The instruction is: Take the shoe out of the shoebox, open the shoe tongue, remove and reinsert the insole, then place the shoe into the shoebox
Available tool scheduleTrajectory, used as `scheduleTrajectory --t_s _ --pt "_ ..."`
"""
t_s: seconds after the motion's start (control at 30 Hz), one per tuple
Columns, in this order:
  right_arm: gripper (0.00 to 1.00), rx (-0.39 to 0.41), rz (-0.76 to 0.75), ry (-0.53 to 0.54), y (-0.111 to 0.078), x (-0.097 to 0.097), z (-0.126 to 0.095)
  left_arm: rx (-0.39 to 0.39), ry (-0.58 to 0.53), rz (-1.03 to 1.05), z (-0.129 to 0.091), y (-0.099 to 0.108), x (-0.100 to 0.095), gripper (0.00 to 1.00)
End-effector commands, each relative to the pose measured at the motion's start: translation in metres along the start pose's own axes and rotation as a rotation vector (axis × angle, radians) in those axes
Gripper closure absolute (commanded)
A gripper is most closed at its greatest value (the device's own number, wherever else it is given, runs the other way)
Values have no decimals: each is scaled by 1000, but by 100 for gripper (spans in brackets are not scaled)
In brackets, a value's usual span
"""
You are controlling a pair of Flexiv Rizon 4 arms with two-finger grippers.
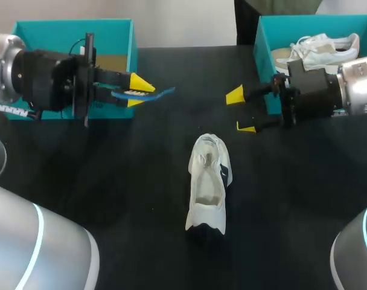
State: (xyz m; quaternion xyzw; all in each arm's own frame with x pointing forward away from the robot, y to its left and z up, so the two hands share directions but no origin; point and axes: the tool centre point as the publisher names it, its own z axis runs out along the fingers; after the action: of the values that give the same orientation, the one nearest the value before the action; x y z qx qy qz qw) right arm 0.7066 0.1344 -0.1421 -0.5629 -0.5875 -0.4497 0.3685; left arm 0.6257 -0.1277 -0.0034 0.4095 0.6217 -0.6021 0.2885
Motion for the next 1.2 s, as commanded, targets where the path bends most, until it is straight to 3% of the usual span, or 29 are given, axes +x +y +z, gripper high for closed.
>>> scheduleTrajectory --t_s 0.03,0.3,0.33,0.5,0.63,0.67,0.7,0.8,0.9,1.2 --pt "0 11 0 2 7 -2 7 17 -37 226 0 1 8 100" --pt "0 11 0 2 7 -2 7 17 -37 226 0 1 8 100" --pt "0 11 0 2 7 -2 7 -20 -2 320 3 3 11 100" --pt "0 -9 20 30 8 -3 8 -21 -34 446 7 35 29 100" --pt "0 -20 26 82 9 -1 11 -92 -30 527 12 55 38 100" --pt "0 -20 24 93 9 0 12 -82 -79 528 12 59 39 100" --pt "0 -20 24 93 9 1 14 -123 -37 578 13 63 40 100" --pt "0 -15 21 106 10 3 21 -128 -44 637 18 70 44 100" --pt "0 -8 21 120 11 5 27 -148 -111 688 20 74 46 100" --pt "0 -4 35 136 12 4 31 -116 -120 669 24 79 54 100"
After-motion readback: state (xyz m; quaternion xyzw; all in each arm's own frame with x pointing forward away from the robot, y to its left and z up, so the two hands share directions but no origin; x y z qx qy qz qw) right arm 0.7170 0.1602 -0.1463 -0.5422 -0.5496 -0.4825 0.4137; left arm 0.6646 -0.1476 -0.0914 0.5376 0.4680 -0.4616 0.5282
